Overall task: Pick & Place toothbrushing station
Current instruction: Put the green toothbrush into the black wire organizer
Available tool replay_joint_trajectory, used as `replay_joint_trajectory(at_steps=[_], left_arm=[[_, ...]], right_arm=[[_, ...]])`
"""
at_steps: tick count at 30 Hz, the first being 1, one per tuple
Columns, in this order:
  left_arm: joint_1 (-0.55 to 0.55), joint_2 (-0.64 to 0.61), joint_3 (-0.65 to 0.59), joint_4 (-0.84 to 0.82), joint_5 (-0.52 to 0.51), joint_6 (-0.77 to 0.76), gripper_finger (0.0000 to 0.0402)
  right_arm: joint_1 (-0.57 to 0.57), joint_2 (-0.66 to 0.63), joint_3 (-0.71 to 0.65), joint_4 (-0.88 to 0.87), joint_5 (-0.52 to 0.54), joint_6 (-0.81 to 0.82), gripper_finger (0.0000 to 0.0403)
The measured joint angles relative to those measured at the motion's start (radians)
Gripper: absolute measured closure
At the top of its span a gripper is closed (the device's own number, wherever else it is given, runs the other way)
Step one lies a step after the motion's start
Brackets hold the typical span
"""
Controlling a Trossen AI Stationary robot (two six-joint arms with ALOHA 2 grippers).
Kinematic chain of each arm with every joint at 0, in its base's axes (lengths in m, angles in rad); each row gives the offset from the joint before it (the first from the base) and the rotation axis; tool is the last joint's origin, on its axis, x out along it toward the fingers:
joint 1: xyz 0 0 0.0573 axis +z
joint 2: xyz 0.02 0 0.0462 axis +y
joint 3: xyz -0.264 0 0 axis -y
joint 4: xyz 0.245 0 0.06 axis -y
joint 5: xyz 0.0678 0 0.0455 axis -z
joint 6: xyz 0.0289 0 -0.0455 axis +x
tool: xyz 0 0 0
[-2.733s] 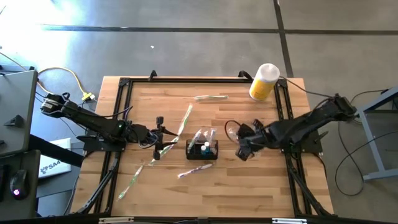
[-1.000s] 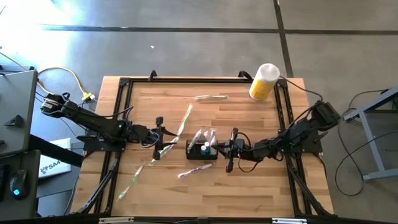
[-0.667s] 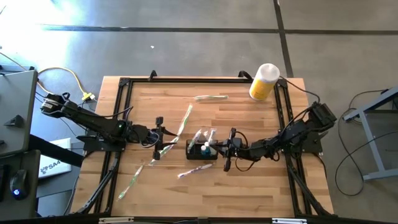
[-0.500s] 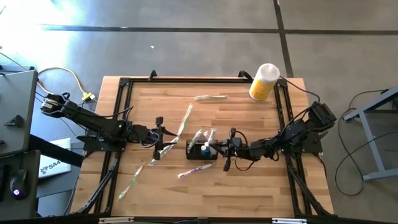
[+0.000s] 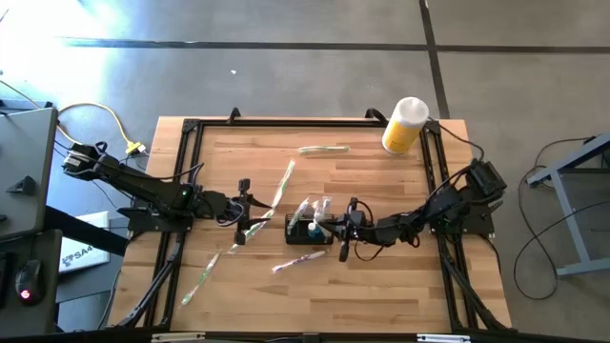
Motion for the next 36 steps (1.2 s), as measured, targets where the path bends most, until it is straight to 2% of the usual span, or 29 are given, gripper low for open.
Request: replay_joint_trajectory(at_steps=[13,36], left_arm=[[0.000,0.000,0.000,0.000,0.000,-0.010,0.0256],[0.000,0.000,0.000,0.000,0.000,-0.017,0.0256]], right_arm=[[0.001,0.031,0.000,0.027,0.009,-0.009,0.0399],[0.004,0.007,0.000,-0.063,-0.014,-0.034,0.0398]])
